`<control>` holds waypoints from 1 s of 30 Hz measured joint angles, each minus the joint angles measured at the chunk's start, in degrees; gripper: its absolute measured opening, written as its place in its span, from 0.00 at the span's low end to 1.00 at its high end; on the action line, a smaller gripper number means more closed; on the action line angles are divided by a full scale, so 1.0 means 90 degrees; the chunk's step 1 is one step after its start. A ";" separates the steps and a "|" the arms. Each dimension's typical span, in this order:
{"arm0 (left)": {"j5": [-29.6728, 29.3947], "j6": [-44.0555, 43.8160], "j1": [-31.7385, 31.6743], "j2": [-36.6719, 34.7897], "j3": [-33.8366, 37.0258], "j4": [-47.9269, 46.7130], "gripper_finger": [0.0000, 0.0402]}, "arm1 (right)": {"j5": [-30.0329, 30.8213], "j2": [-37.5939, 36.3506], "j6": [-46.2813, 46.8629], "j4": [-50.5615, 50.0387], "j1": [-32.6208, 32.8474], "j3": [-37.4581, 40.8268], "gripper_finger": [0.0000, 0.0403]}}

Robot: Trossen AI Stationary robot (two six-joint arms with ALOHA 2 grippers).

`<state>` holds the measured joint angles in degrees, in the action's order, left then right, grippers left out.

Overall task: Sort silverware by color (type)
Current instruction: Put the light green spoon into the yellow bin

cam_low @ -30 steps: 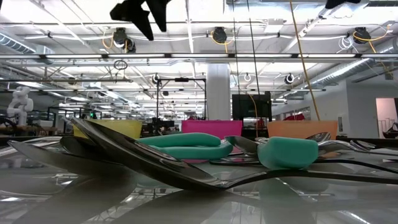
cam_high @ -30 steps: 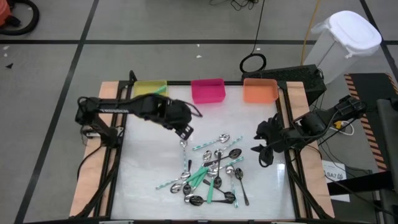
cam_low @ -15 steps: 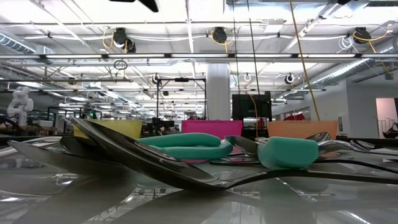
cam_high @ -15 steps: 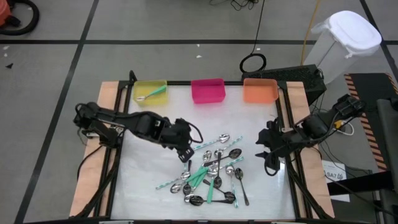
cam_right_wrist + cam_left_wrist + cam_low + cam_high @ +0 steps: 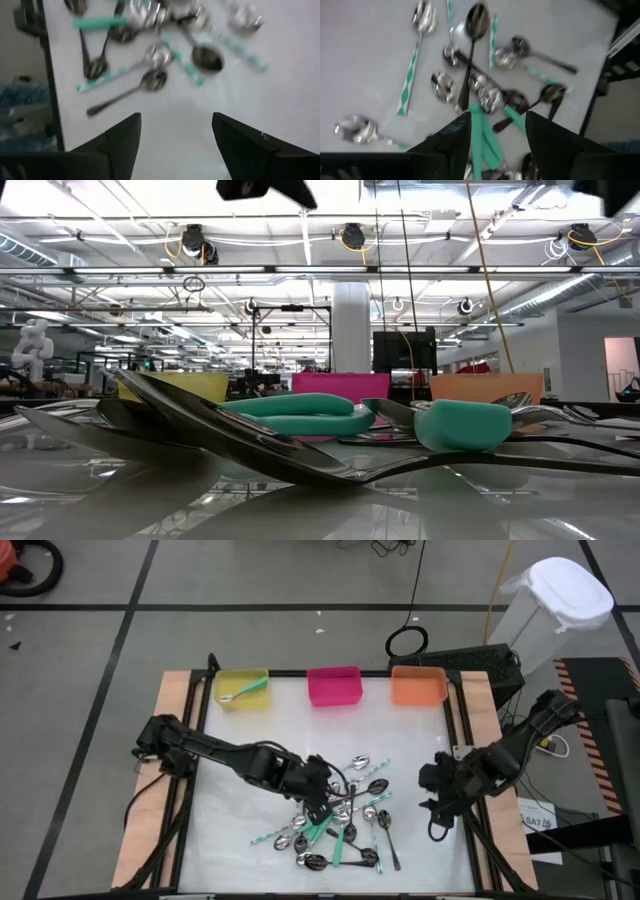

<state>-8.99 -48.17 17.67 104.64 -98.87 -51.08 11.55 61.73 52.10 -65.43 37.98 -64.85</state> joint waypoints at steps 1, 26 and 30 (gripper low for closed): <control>0.0039 -0.0050 0.0000 0.0081 0.0000 0.0121 0.46 | -0.0080 0.0000 0.0167 0.0084 0.0043 0.0149 0.60; 0.0451 -0.2514 0.0292 0.1292 -0.0005 0.0301 0.46 | -0.0291 -0.0002 0.1328 0.1387 0.0146 0.1092 0.60; 0.0449 -0.2544 0.0384 0.1421 -0.0005 0.0262 0.46 | -0.0291 -0.0002 0.1134 0.1514 0.0158 0.1092 0.60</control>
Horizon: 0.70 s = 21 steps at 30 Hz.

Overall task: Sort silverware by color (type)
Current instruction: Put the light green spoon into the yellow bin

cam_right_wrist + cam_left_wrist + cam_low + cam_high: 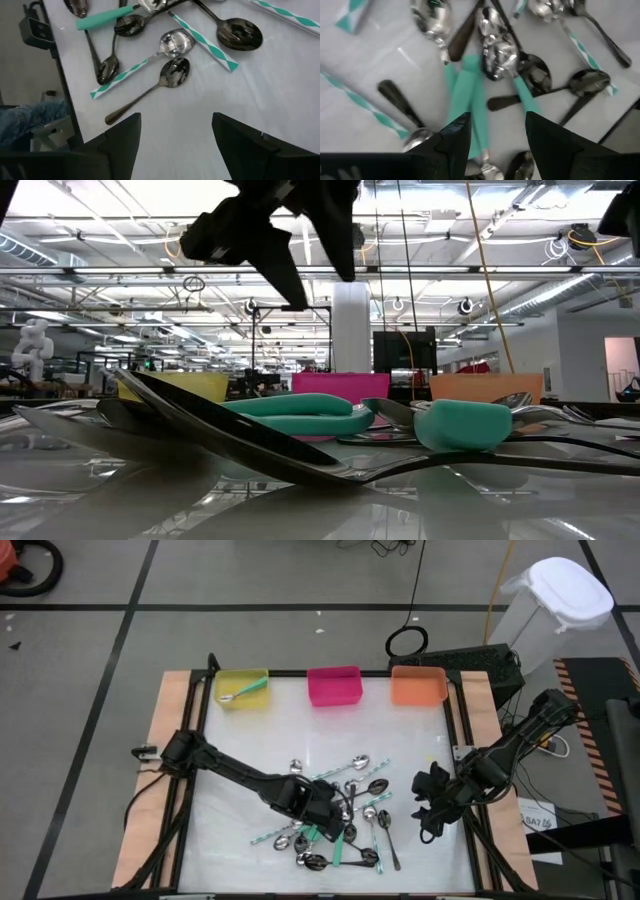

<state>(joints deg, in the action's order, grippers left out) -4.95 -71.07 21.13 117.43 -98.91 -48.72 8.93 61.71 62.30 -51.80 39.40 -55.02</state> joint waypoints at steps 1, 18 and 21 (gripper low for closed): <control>0.0004 0.0002 0.0024 0.0025 -0.0002 0.0013 0.46 | -0.0006 0.0001 -0.0009 -0.0003 0.0000 0.0000 0.60; 0.0472 0.0579 0.0015 0.0581 0.0003 -0.0419 0.46 | -0.0022 0.0001 0.0003 0.0016 0.0219 0.0000 0.60; 0.0535 0.0519 -0.0013 0.0608 0.0005 -0.0532 0.46 | -0.0020 0.0000 0.0005 0.0016 0.0219 0.0000 0.60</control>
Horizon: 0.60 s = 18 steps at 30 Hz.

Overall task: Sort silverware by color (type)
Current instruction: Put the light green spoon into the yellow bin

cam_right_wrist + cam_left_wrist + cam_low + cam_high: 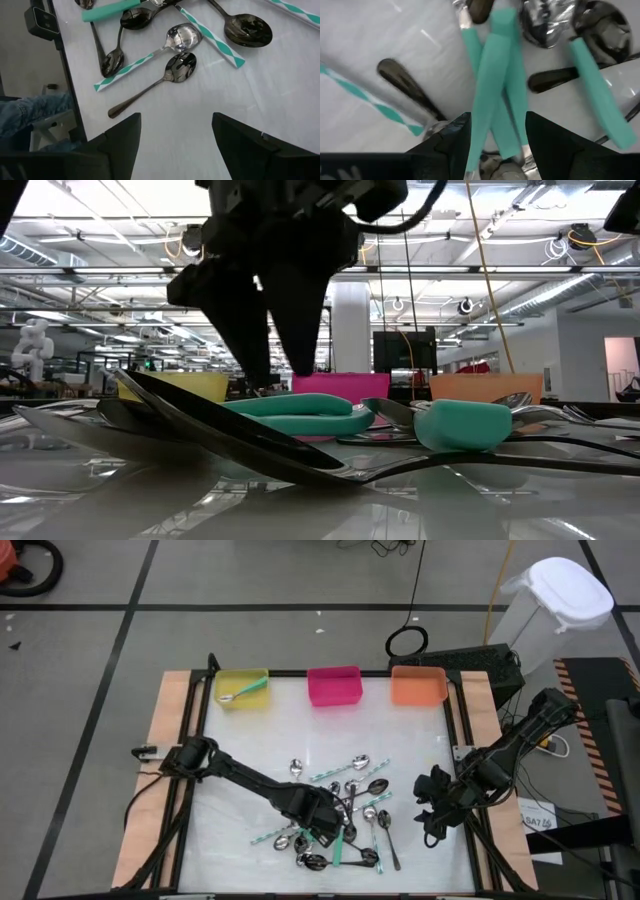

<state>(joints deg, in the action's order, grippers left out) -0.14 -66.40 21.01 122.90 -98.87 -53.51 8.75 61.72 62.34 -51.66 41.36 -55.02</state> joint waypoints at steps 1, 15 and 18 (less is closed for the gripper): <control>-0.0003 -0.0059 -0.0016 -0.0016 0.0000 0.0001 0.46 | 0.0000 0.0000 -0.0002 0.0002 0.0000 0.0000 0.60; 0.0133 0.0227 -0.0146 0.0162 -0.0007 -0.0037 0.46 | 0.0008 0.0002 -0.0002 0.0001 0.0000 0.0000 0.60; 0.0240 0.0208 -0.0138 0.0336 0.0005 -0.0102 0.46 | 0.0005 0.0000 -0.0002 0.0002 0.0000 -0.0002 0.60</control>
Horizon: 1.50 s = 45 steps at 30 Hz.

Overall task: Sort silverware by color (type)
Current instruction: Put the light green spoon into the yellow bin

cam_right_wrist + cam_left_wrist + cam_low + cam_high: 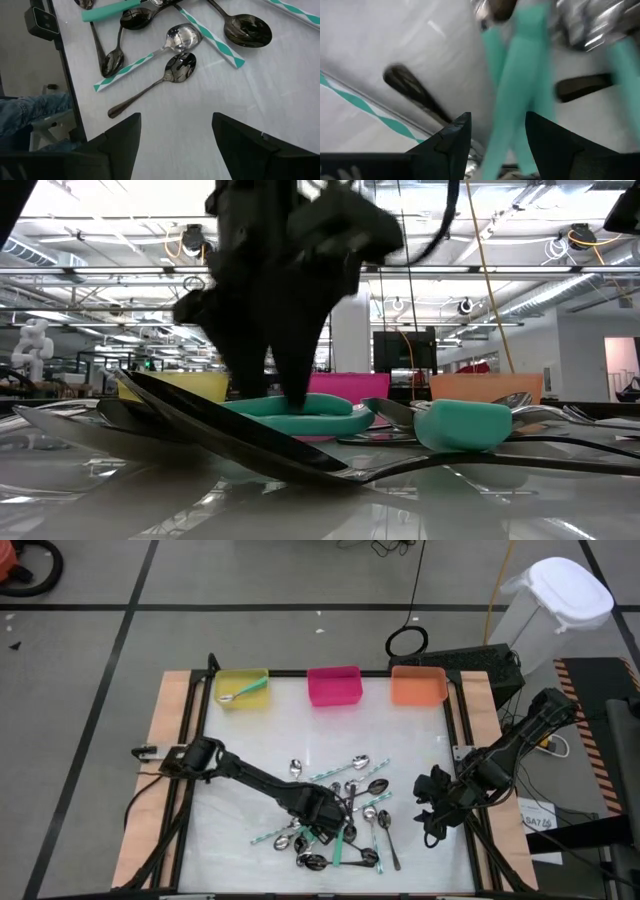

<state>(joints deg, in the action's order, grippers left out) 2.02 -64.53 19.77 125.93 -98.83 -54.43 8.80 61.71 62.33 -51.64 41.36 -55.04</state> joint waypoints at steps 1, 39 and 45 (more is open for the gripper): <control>0.0008 -0.0045 0.0002 0.0017 0.0000 0.0012 0.46 | -0.0004 0.0000 0.0000 0.0004 0.0000 0.0000 0.60; 0.0037 0.0354 -0.0313 -0.0133 -0.1339 -0.0891 0.15 | 0.0032 0.0002 0.0004 0.0049 -0.0001 -0.0003 0.60; -0.0058 0.0755 -0.0508 -0.0129 -0.2077 -0.1013 0.15 | 0.0036 0.0002 0.0044 0.0304 -0.0002 0.0000 0.60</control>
<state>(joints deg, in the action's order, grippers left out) 1.50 -57.73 15.20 124.77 -117.52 -63.55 9.13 61.73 62.73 -48.91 41.34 -55.05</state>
